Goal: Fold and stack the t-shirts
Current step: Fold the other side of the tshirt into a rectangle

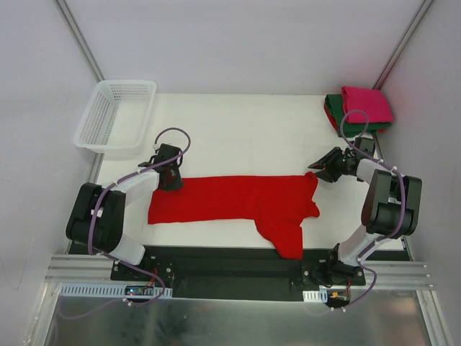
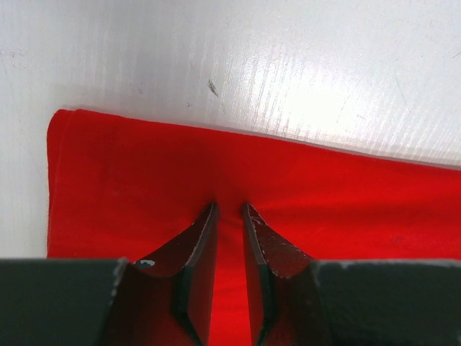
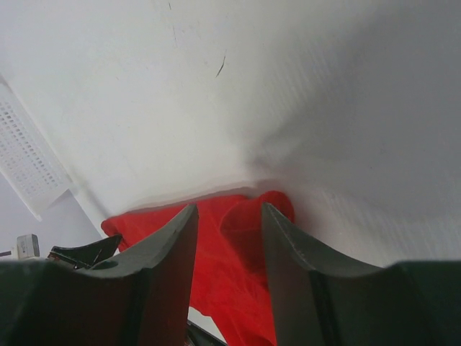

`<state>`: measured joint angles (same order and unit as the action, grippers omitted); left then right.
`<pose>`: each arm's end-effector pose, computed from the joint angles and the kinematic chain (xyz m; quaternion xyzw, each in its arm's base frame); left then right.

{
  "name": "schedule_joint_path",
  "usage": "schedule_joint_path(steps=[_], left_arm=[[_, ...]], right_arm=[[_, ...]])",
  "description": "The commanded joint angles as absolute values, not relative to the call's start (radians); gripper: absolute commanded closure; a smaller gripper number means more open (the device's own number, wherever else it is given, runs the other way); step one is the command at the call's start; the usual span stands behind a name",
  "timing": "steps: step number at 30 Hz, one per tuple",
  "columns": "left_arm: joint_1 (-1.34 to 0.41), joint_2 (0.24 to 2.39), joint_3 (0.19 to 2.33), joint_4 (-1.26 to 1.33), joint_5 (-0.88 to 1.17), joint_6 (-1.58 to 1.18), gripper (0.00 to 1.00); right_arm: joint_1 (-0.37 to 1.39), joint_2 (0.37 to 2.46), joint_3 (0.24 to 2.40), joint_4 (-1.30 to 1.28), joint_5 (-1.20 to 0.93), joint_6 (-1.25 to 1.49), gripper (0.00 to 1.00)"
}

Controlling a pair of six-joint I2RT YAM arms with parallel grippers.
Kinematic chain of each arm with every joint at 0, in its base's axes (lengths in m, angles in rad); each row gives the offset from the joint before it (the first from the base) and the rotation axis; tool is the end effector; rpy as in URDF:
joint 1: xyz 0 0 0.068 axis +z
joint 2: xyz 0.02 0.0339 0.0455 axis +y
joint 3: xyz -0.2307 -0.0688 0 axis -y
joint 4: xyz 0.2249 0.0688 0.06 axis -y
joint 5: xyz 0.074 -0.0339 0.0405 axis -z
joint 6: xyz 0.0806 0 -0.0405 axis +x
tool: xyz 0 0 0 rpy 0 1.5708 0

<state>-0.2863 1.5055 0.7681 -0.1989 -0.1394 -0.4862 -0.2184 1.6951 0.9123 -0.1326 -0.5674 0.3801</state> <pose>0.2938 -0.0748 0.1130 -0.1162 0.9409 -0.0559 0.3132 0.3383 -0.0307 0.1138 0.1819 0.8951 0.2891 0.2866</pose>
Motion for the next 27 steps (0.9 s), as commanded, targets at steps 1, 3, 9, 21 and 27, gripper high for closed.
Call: schedule_joint_path(steps=[1, 3, 9, 21, 27], left_arm=[[-0.278, 1.519, 0.772, -0.229, -0.143, -0.476, 0.80], [-0.276, 1.516, 0.770, -0.229, -0.144, -0.476, 0.80], [-0.278, 1.514, 0.767, -0.229, -0.141, -0.476, 0.81], [-0.276, 1.514, 0.770, -0.229, -0.140, -0.474, 0.81], [-0.278, 1.513, 0.770, -0.230, -0.141, -0.472, 0.81]], right_arm=[[-0.225, 1.638, 0.902, -0.173, -0.552, 0.347, 0.57], [-0.225, 1.632, 0.897, -0.186, -0.545, 0.338, 0.57], [-0.225, 1.629, 0.885, -0.216, -0.512, 0.310, 0.57], [-0.225, 1.638, 0.887, -0.230, -0.502, 0.293, 0.92], [-0.225, 1.629, 0.882, -0.222, -0.488, 0.298, 0.99]])
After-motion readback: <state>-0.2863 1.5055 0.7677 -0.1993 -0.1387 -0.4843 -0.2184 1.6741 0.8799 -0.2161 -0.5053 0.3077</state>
